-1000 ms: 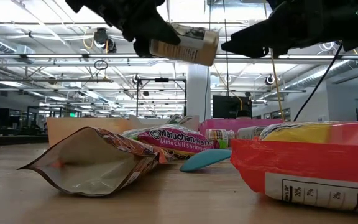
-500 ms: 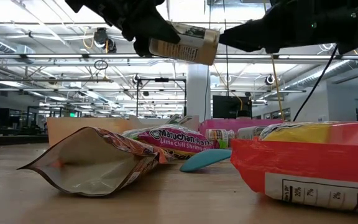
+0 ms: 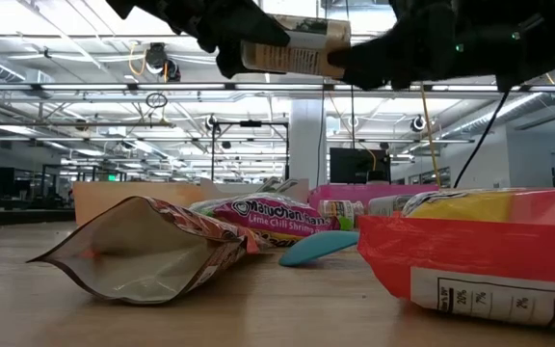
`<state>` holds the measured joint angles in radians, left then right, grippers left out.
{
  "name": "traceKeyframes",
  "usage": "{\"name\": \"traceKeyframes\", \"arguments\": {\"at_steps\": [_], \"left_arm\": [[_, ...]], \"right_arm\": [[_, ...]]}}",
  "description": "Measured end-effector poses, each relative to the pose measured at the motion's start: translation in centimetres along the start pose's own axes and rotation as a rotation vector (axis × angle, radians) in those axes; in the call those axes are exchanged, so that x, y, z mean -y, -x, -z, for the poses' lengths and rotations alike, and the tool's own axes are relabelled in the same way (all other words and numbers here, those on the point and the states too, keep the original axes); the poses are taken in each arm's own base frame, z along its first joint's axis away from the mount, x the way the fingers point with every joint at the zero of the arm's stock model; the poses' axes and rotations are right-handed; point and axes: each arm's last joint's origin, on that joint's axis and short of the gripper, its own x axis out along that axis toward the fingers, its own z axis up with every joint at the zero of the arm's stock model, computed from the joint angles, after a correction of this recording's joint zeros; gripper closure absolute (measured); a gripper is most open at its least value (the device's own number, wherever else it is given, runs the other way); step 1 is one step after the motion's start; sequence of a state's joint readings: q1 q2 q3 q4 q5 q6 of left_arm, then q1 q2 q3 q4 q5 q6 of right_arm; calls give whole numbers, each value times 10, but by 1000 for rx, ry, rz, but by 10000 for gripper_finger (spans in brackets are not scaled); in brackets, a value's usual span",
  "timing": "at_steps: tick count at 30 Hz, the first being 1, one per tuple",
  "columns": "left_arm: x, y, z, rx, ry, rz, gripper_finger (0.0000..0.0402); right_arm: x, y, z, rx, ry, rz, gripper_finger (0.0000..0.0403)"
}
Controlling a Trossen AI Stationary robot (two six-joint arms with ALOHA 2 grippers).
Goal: Pick & Place Food Item
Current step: Put the gold seasoning bottle into the red bin
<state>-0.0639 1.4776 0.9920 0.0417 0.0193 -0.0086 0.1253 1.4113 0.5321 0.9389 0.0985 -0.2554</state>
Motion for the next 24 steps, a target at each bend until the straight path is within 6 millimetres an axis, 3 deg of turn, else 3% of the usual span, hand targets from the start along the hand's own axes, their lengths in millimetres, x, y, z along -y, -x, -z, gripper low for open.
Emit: {"name": "traceKeyframes", "arguments": {"at_steps": [14, 24], "left_arm": [[0, 0, 0, -3, -4, 6, 123], [0, 0, 0, -6, -3, 6, 111]], "right_arm": [[-3, -15, 1, 27, -7, -42, 58], [-2, -15, -2, 55, -10, -33, 99]]}}
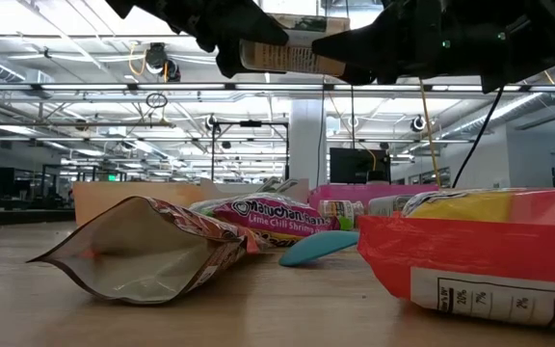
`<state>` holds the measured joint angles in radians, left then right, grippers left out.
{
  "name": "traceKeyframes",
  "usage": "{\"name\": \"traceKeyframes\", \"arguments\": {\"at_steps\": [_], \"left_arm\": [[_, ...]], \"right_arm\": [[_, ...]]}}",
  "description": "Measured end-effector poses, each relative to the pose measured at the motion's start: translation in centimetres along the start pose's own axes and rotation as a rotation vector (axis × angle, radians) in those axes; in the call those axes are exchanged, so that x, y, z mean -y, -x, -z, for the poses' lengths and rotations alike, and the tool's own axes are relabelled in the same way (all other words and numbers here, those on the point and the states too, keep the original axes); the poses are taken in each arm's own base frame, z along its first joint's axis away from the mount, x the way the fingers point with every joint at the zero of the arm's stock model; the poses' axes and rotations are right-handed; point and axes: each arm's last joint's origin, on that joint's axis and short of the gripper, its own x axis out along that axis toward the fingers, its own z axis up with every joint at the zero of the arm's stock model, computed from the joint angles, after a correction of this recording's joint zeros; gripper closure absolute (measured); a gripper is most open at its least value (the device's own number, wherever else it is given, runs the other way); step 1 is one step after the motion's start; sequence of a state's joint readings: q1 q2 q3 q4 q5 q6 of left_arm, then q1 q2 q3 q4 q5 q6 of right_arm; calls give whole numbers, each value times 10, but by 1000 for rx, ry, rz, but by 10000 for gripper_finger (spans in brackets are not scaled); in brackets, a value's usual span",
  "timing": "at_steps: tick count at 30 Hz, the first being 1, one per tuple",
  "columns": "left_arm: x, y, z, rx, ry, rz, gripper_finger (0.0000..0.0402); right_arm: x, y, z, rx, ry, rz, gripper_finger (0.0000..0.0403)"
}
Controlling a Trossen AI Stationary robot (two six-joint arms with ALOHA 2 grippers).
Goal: Pick & Place Food Item
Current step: Put the gold seasoning bottle into the red bin
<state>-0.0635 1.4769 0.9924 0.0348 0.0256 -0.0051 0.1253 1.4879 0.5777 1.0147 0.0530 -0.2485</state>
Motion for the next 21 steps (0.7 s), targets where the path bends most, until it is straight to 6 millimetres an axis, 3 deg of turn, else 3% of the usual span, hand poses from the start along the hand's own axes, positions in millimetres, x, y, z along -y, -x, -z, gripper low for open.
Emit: {"name": "traceKeyframes", "arguments": {"at_steps": [5, 10, 17, 21], "left_arm": [[0, 0, 0, -5, 1, -12, 123], [-1, 0, 1, -5, 4, -14, 122], [-1, 0, 0, 3, 14, -20, 40], [-1, 0, -1, 11, 20, -23, 14]], "right_arm": [[1, 0, 0, 4, -4, 12, 128], [1, 0, -1, 4, -3, 14, 130], [0, 0, -1, 8, 3, 2, 130], [0, 0, -1, 9, 7, 0, 130]]}}
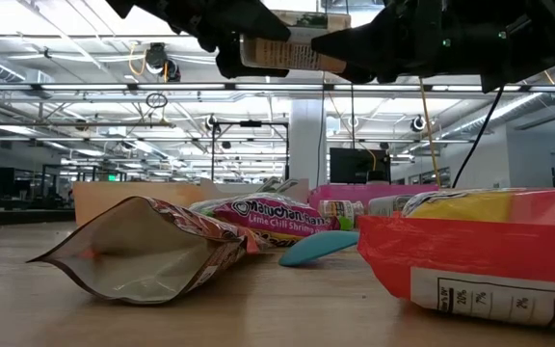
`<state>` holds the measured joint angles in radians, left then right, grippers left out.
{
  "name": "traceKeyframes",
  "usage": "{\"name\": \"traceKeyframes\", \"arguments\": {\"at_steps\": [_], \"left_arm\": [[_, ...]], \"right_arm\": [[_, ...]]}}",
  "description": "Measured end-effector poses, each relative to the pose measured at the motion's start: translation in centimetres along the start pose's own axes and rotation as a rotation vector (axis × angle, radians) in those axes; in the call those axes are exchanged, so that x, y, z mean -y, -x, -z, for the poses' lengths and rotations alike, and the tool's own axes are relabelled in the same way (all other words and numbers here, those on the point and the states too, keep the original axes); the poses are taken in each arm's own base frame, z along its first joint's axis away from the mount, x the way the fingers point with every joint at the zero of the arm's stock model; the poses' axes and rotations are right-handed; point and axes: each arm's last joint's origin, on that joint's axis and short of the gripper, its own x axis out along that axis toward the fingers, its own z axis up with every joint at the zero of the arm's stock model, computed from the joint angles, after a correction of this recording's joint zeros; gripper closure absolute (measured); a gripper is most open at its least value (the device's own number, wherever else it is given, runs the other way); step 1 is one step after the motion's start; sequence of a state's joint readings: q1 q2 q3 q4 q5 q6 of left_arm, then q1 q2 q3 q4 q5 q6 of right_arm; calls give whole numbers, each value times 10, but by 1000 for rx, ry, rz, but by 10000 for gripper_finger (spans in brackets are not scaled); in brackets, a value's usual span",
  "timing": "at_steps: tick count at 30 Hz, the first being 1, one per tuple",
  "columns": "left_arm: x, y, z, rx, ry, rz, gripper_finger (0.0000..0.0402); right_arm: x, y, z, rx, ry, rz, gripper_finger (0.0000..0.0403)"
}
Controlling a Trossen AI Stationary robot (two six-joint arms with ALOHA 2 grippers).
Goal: Pick & Place Food Item
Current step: Put the gold seasoning bottle into the red bin
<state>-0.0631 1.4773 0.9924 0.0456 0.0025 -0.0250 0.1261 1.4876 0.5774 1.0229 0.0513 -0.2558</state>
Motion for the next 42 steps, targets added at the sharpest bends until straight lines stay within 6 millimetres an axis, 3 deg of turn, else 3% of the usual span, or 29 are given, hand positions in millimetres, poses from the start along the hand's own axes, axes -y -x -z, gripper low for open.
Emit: {"name": "traceKeyframes", "arguments": {"at_steps": [25, 33, 42], "left_arm": [[0, 3, -4, 30, -7, -5, 24], [-1, 21, -15, 72, -48, -57, 34], [-3, 65, -29, 105, -68, -145, 31]], "right_arm": [[8, 0, 11, -113, 12, 62, 132], [9, 0, 12, -115, 2, 65, 132], [8, 1, 14, -150, 8, 56, 133]]}}
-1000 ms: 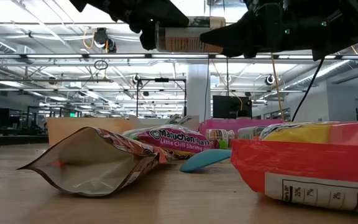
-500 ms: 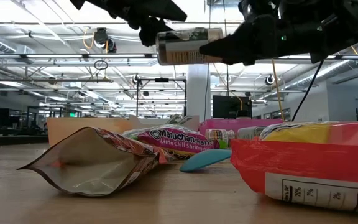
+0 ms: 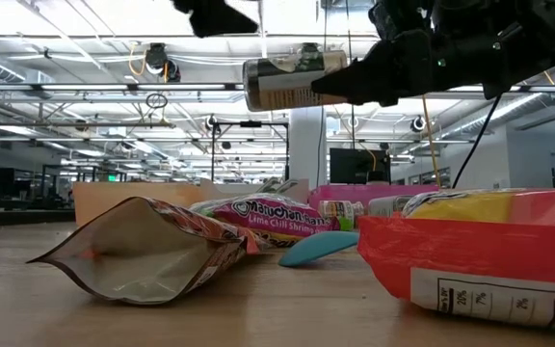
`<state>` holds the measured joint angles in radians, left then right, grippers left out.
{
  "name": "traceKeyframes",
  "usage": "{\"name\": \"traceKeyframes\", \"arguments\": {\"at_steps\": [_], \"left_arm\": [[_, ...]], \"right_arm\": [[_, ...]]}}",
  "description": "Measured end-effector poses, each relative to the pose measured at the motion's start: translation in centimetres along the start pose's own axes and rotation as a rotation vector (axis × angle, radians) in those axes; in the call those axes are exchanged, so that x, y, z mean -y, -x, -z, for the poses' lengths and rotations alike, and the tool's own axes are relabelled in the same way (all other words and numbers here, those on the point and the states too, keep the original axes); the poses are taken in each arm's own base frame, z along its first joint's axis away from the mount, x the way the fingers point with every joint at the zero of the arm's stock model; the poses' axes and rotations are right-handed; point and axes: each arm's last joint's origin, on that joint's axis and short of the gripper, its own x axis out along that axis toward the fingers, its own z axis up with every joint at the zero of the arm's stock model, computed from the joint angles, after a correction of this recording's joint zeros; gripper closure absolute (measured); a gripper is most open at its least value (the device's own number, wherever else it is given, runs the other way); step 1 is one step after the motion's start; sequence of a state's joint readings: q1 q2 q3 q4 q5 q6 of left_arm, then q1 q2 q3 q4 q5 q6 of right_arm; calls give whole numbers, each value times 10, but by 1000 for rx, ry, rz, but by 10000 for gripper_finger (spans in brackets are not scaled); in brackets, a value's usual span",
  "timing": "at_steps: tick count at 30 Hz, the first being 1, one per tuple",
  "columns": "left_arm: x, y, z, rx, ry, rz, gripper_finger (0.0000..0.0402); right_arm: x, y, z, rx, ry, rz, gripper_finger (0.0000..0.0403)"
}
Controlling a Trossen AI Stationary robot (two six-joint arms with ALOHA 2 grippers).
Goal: Pick & Place Food Item
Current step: Put the gold seasoning bottle into the red bin
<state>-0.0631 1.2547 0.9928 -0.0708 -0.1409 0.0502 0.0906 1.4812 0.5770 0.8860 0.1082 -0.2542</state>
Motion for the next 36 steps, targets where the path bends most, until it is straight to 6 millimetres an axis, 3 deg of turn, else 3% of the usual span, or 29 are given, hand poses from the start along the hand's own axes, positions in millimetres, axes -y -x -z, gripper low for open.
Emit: {"name": "traceKeyframes", "arguments": {"at_steps": [6, 14, 19, 24, 32, 36], "left_arm": [[-5, 36, 1, -87, 43, -41, 40], [-10, 67, 9, -193, 114, -69, 37], [-10, 63, 23, -246, 137, -140, 37], [-7, 44, 52, -210, 132, -171, 37], [-8, 25, 84, 170, 119, -208, 37], [-13, 25, 96, 240, 130, -237, 37]], "right_arm": [[4, 7, -4, -52, 5, 54, 131], [29, 33, -27, -73, 18, 147, 133], [50, 49, -46, -141, 10, 197, 134], [70, 52, -65, -252, 15, 223, 134], [104, 49, -89, -392, 52, 278, 134], [123, 46, -99, -491, 56, 300, 134]]}}
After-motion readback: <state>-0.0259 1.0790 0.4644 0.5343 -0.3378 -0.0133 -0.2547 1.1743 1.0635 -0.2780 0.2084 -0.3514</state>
